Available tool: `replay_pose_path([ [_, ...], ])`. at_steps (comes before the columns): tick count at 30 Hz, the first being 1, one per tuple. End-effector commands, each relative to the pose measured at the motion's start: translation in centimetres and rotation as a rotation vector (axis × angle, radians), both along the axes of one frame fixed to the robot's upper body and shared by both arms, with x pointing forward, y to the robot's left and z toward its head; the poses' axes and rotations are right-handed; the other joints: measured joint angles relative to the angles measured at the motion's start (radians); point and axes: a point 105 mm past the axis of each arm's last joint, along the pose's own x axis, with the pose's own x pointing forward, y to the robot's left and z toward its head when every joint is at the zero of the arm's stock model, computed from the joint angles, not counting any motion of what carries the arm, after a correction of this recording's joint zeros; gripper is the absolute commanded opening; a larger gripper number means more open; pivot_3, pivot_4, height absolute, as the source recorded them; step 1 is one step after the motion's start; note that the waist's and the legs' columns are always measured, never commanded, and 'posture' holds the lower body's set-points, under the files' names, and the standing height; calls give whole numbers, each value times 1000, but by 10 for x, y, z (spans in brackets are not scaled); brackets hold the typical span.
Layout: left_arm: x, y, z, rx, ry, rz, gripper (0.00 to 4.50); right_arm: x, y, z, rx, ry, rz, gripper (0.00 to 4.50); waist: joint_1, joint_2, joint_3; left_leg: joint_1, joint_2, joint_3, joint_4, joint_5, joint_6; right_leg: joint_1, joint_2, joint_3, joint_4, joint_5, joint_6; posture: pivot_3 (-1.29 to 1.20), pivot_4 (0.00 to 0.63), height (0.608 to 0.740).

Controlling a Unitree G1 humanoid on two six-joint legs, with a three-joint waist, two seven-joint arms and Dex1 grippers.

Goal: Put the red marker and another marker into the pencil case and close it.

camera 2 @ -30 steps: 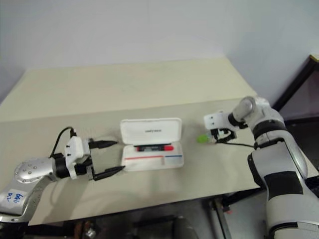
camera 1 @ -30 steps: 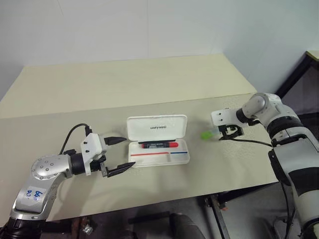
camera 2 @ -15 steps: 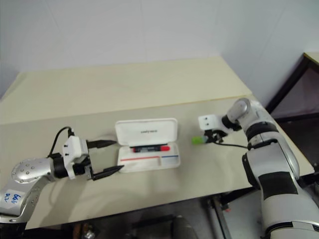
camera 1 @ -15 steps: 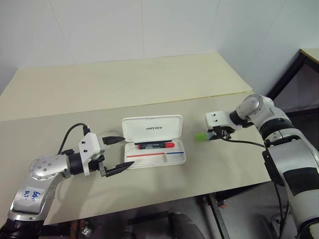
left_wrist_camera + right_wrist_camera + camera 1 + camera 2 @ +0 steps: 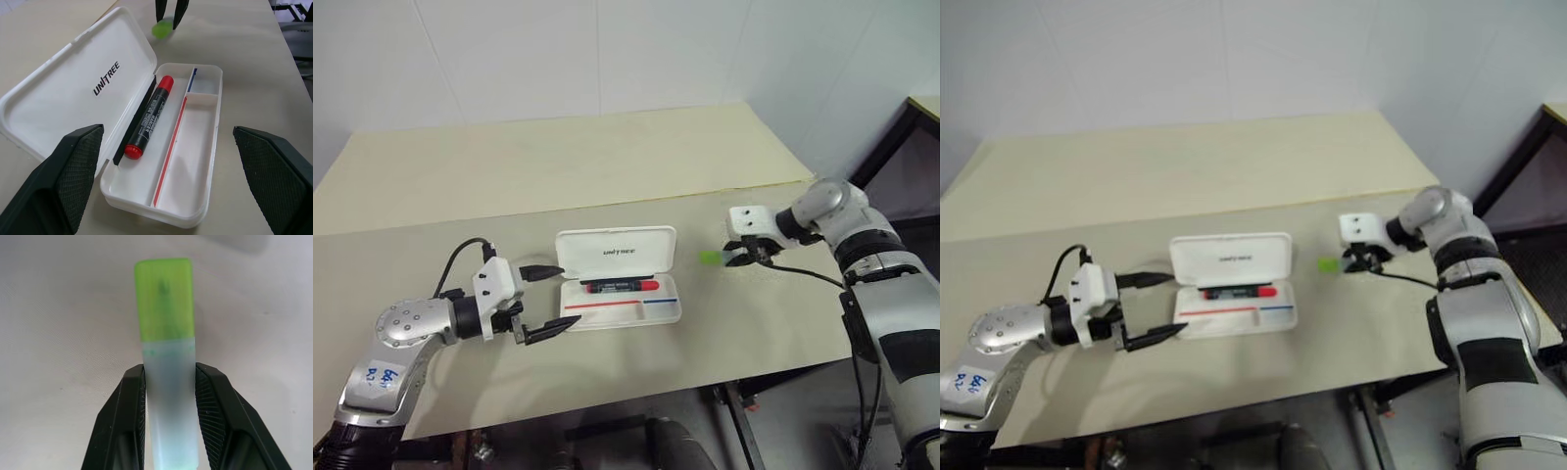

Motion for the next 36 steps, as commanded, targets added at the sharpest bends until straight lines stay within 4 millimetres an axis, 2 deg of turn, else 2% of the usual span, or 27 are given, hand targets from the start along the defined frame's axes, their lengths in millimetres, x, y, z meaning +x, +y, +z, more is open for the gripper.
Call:
replay_pose_path([
  [1,2,-1,5,2,-21,-32,4500,-9,-4,28,96,4,44,1099,0,0,0,0,0,0,0,0,0,0,0,0,0,0,0,0,150,740],
  [5,3,6,4,20,-6,-49,4500,-18,4,35,201,0,90,1099,-1,0,0,0,0,0,-1,0,0,0,0,0,0,0,0,0,150,740],
  [13,2,28,0,80,27,-51,4500,-76,64,44,401,123,218,1099,12,2,1,0,1,0,0,0,0,-1,0,0,0,0,0,0,150,740],
  [20,-4,35,-3,111,45,-51,4500,-104,103,35,441,158,236,1099,51,2,1,-1,0,-1,0,-1,1,-1,0,-1,-2,0,-1,0,150,740],
  [23,-5,37,-5,118,49,-43,4500,-105,119,32,453,160,236,1099,58,1,1,-1,0,-1,0,-1,2,-2,0,-1,-3,-1,-1,0,150,740],
  [29,-6,37,-6,121,44,-32,4500,-90,148,22,429,95,207,1099,69,0,0,-1,0,0,0,-1,2,-2,0,-1,-3,-1,-1,0,150,740],
  [32,-6,36,-7,118,42,-26,4500,-93,164,17,408,99,242,1099,75,0,0,-2,0,0,0,-1,2,-2,0,-1,-3,-1,-2,0,150,740],
  [36,-6,35,-8,113,40,-22,4500,-93,171,7,321,91,252,1099,77,0,0,-2,0,0,0,-1,2,-3,0,-2,-3,-1,-2,0,150,740],
])
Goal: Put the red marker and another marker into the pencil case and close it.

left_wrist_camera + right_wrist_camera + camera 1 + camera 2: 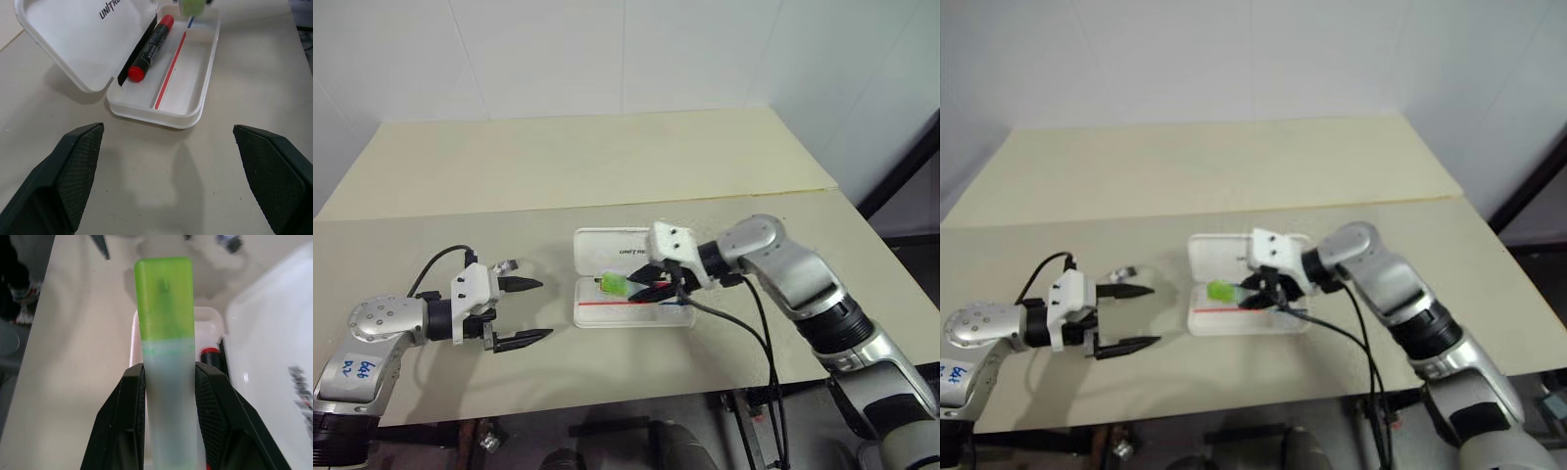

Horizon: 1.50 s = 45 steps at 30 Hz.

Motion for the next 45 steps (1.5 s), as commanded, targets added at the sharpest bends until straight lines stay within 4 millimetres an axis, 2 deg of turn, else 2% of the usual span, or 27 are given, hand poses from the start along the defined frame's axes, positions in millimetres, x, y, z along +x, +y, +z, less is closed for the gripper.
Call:
replay_pose_path([
  [1,-2,-2,7,6,-41,-4,4500,-3,7,6,-33,-37,28,1099,2,0,0,0,0,0,0,0,0,0,0,0,0,0,0,0,150,740],
  [4,-1,-2,6,2,-44,-2,4500,-1,8,2,-138,-80,17,1099,2,0,0,0,0,0,0,0,0,0,0,0,0,0,0,0,150,740],
  [13,5,-11,3,-20,-44,-22,4500,4,22,1,-223,-85,-45,1099,1,0,0,0,0,0,0,0,0,0,0,-1,0,0,-1,0,150,740],
  [19,7,-13,0,-24,-39,-30,4500,-8,28,0,-280,-47,-52,1099,1,0,0,0,0,-1,0,0,0,0,0,-1,0,0,-1,0,150,740],
  [24,10,-17,-3,-32,-36,-47,4500,-20,40,2,-264,-21,-41,1099,1,-1,0,-1,0,-1,0,-1,0,0,0,-1,0,0,-1,0,150,740],
  [33,12,-19,-3,-35,-40,-65,4500,-11,53,-5,-237,-29,-89,1099,-2,-1,-1,-1,0,-1,0,0,0,0,0,-1,0,0,-1,0,150,740],
  [40,10,-16,-2,-34,-42,-53,4500,-4,45,-18,-279,-31,-98,1099,0,-1,-1,-1,0,-1,-1,-1,0,0,0,-2,-1,0,-1,0,150,740],
  [45,8,-17,-5,-44,-39,-46,4500,-2,36,-20,-310,-41,-99,1099,0,-1,-1,-1,0,-1,-1,-1,1,0,0,-2,-1,0,-1,0,150,740],
])
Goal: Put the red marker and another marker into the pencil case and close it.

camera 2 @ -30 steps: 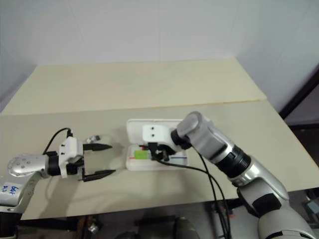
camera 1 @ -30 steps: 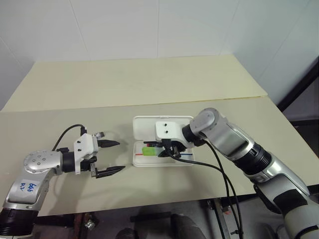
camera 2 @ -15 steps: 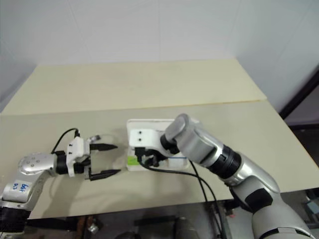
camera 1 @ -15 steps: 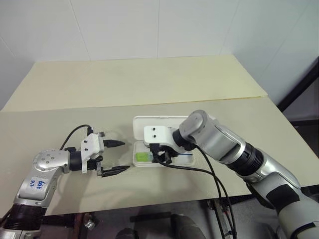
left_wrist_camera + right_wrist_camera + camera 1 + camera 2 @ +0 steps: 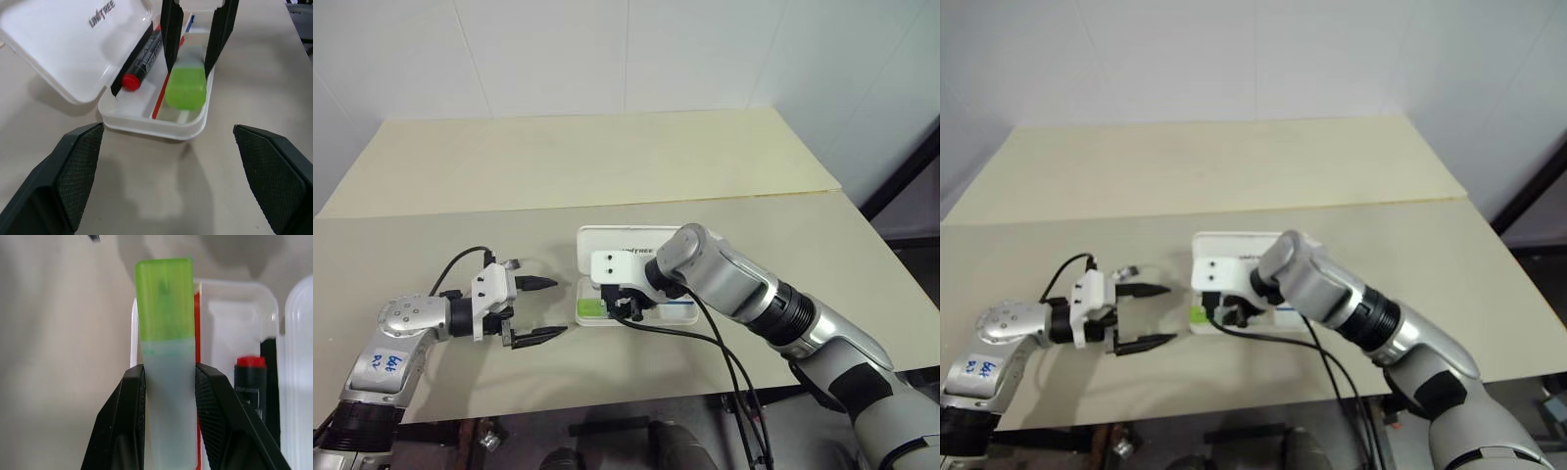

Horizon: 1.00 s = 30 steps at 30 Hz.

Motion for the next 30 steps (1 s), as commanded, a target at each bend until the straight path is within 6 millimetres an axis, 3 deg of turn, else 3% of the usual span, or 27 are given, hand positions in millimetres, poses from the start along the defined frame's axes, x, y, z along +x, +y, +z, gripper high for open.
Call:
replay_pose_path([
  [1,-1,-2,8,-5,-47,-7,4500,1,-6,4,-18,-32,12,1099,0,0,0,0,0,0,0,0,0,0,0,0,0,0,0,0,150,740],
  [11,2,-5,10,-12,-54,-9,4500,4,-11,0,-33,-46,4,1099,0,0,0,0,0,0,0,0,0,0,0,0,0,0,0,0,150,740],
  [15,2,-4,10,-10,-55,-9,4500,10,-5,5,-14,-85,3,2415,-2,0,0,1,0,0,0,0,0,0,0,0,0,0,0,0,150,740],
  [20,2,-4,11,-9,-54,-7,4500,14,4,25,61,-102,5,4053,-2,-1,0,1,0,0,-1,0,0,0,0,0,0,0,-1,0,150,740],
  [25,1,-3,12,-5,-56,-3,4500,-6,3,44,142,-30,102,4053,1,0,0,-1,0,0,-1,0,0,-1,0,0,0,0,0,0,150,740],
  [30,0,1,13,-2,-59,9,4500,-35,-23,41,180,91,202,4053,8,-1,0,-2,0,-1,-3,-2,2,0,0,-2,-2,0,0,0,150,740],
])
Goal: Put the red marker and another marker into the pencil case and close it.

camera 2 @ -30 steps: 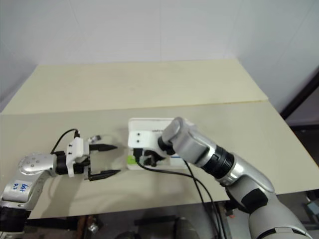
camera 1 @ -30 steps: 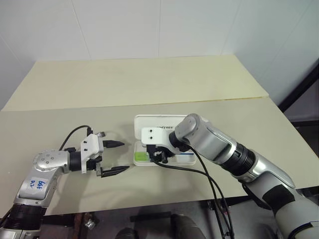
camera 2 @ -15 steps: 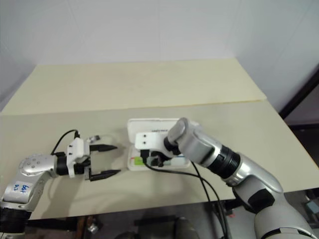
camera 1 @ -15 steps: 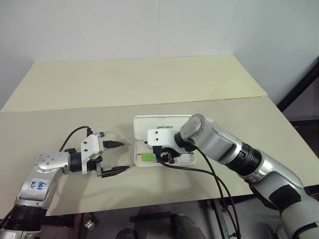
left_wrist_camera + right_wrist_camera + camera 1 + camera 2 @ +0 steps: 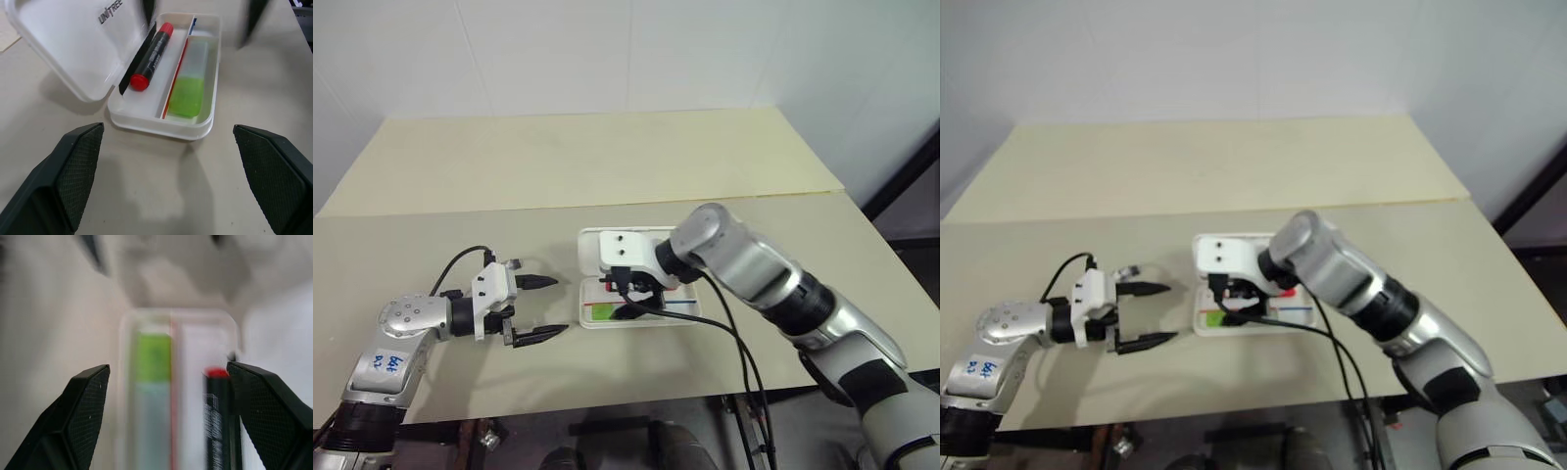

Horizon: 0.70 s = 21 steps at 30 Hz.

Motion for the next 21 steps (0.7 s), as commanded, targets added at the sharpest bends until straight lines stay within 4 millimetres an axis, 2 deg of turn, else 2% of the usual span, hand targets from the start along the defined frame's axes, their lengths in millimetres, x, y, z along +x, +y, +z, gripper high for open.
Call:
replay_pose_path([
  [1,-2,2,10,8,-42,5,4500,-22,-15,8,84,56,95,4053,0,0,0,-1,0,0,0,0,0,0,0,0,-1,0,0,0,150,740],
  [4,-3,6,10,13,-42,16,4500,-28,-25,18,233,37,141,4053,0,0,0,-1,0,1,0,-1,1,0,-1,0,-2,0,0,0,150,740],
  [13,2,29,14,33,-53,95,4500,-8,-83,29,587,-106,-51,4053,-3,-1,0,1,0,2,0,-2,1,1,0,1,-6,0,1,0,150,740],
  [18,4,41,13,43,-57,130,4500,1,-101,37,649,-205,-112,4053,-5,-1,1,2,0,3,0,-2,1,2,0,2,-6,1,1,0,150,740],
  [21,9,54,15,54,-75,179,4500,3,-126,30,640,-212,-167,4478,-2,-1,1,2,0,3,0,-2,1,2,0,2,-6,1,1,0,150,740],
])
